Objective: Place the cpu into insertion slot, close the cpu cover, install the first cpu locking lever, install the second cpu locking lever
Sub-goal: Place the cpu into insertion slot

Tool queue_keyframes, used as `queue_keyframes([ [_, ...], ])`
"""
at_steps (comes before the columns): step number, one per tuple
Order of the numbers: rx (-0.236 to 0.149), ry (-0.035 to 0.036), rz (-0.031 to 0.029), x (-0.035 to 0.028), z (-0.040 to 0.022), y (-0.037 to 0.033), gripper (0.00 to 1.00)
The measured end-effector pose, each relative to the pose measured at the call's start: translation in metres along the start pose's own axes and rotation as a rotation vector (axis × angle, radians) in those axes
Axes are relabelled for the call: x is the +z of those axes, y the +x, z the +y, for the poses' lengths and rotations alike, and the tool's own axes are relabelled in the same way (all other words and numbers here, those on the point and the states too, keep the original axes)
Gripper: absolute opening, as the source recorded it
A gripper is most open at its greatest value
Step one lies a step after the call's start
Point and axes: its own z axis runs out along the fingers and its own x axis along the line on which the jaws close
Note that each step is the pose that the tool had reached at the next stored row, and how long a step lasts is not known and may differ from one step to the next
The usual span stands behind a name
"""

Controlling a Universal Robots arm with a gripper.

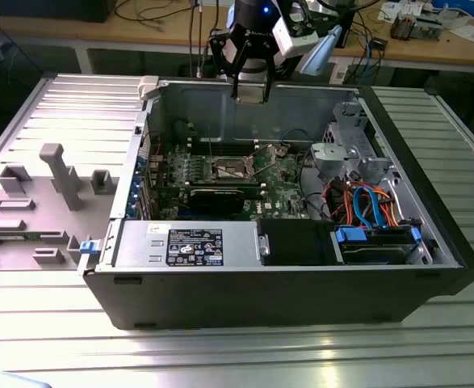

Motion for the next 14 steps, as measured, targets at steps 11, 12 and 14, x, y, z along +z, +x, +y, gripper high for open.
queue_keyframes([
  [11,0.000,-0.0004,-0.0002,0.0001,-0.0003,0.0003,0.54],
  [12,0.000,-0.0001,-0.0001,0.0000,-0.0003,0.0007,0.54],
  [14,0.004,-0.0001,-0.0002,0.0000,-0.0004,0.0013,0.54],
])
